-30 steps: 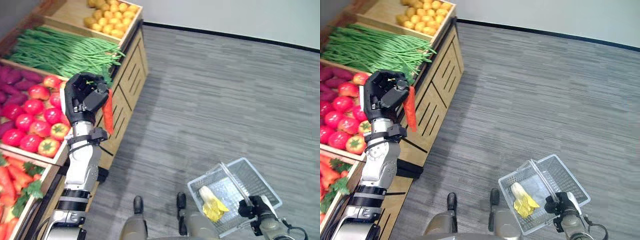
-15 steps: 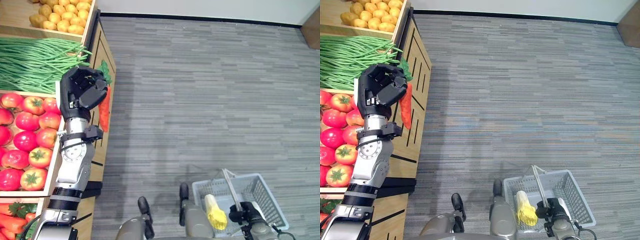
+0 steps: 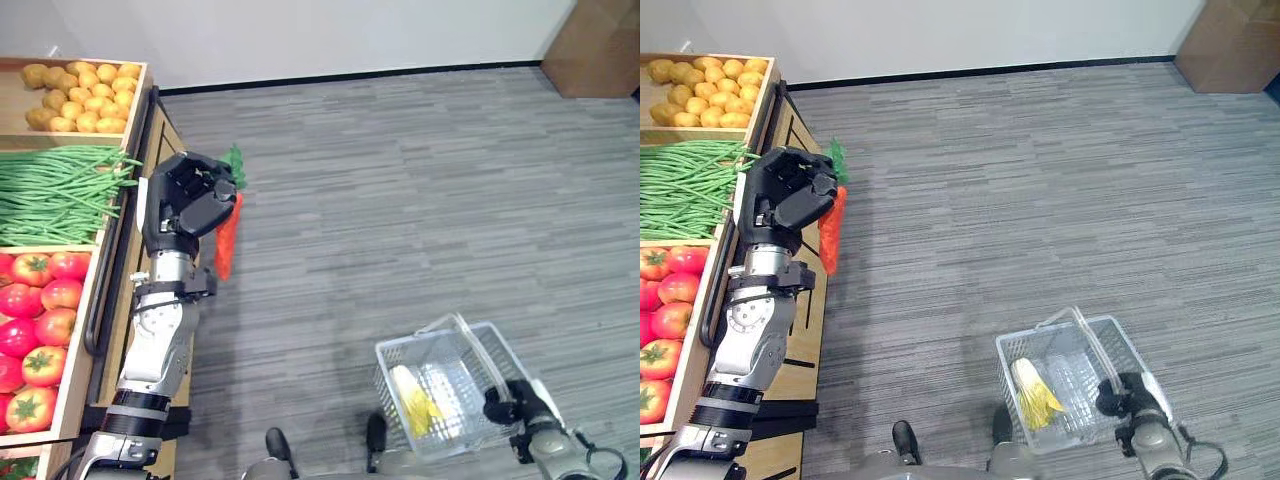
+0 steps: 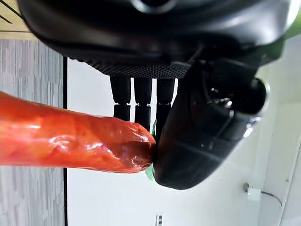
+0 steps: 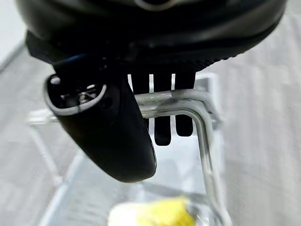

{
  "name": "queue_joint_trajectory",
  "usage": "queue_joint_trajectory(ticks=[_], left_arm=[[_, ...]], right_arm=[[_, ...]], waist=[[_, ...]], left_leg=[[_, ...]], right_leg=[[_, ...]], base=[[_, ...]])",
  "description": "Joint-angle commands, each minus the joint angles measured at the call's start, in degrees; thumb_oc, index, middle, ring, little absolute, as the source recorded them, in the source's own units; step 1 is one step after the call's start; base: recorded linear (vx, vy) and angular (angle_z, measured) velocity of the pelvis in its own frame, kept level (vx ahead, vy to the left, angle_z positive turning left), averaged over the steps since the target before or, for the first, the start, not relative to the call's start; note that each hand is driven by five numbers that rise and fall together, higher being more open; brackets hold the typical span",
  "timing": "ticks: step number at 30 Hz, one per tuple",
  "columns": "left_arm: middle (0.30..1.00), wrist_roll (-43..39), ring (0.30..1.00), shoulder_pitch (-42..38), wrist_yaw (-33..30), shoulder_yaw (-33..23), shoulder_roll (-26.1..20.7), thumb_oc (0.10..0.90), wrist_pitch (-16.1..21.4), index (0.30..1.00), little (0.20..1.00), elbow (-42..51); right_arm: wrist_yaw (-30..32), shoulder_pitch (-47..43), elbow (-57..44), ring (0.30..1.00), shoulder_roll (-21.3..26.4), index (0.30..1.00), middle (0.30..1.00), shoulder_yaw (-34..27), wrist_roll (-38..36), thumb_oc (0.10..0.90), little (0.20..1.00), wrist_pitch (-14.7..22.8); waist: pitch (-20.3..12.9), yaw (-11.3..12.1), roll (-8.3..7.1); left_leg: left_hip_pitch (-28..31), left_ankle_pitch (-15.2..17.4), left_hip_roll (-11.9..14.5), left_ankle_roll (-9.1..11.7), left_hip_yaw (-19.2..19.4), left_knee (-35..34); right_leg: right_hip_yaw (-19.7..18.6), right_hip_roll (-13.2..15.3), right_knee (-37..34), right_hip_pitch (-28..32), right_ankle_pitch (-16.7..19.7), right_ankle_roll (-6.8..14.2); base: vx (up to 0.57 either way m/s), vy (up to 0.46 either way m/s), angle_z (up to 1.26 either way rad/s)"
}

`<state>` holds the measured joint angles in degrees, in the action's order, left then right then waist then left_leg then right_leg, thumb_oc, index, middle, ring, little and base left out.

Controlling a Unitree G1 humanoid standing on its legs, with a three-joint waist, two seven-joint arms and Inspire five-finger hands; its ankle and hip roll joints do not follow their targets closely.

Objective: Get the vegetables into the basket

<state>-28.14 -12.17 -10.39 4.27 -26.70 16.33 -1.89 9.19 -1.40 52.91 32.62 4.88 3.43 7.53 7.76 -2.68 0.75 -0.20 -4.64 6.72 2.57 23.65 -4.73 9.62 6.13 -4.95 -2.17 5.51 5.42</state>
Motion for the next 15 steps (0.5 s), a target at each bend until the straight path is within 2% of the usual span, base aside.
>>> queue_joint_trajectory(ticks=[1,6,14,15], left_arm=[[0.3,-0.2,0.3,-3.2,3.2,1.5,-1.2,0.4,3.8,0.3,0.3,5.2],[0.3,-0.3,0.3,-2.8,7.8,9.6,0.9,0.4,1.6,0.3,0.3,5.8],[0.3,0.3,0.3,-2.2,10.5,14.5,1.8,0.4,0.1,0.3,0.3,4.6],[0.3,-0.6,0.3,-2.5,10.7,16.6,3.4,0.4,-0.6,0.3,0.3,2.6]], right_arm=[[4.3,-4.8,-5.4,0.3,5.3,0.3,0.3,-1.2,-2.4,0.4,0.3,6.2],[3.3,-6.9,-20.2,0.3,4.2,0.3,0.3,0.5,-2.0,0.4,0.3,8.2],[3.0,-9.2,-25.6,0.3,3.4,0.3,0.3,2.1,-1.7,0.4,0.3,9.0],[3.2,-10.8,-28.3,0.3,2.7,0.3,0.3,3.1,-1.4,0.4,0.3,9.3]], waist=[[-5.3,0.2,-2.15],[-6.8,-0.6,-1.55],[-7.3,-0.7,-1.53],[-7.4,-0.7,-1.56]], left_leg=[[-1.5,-0.8,0.2,3.2,-2.2,-0.3],[-0.9,-0.2,0.0,2.9,-2.3,-0.3],[-0.6,0.3,-0.3,2.5,-2.4,-0.3],[-0.5,0.3,-0.4,2.4,-2.2,-0.3]], right_leg=[[-0.5,3.2,-0.1,-2.1,1.4,4.2],[-0.7,3.7,-0.1,-1.8,2.0,4.4],[-1.2,4.1,-0.1,-1.7,2.3,4.5],[-1.3,4.2,-0.1,-1.8,2.4,4.5]], base=[[0.04,-0.043,-0.01],[0.03,-0.002,0.0],[0.0,0.0,0.0],[0.0,0.0,0.0]])
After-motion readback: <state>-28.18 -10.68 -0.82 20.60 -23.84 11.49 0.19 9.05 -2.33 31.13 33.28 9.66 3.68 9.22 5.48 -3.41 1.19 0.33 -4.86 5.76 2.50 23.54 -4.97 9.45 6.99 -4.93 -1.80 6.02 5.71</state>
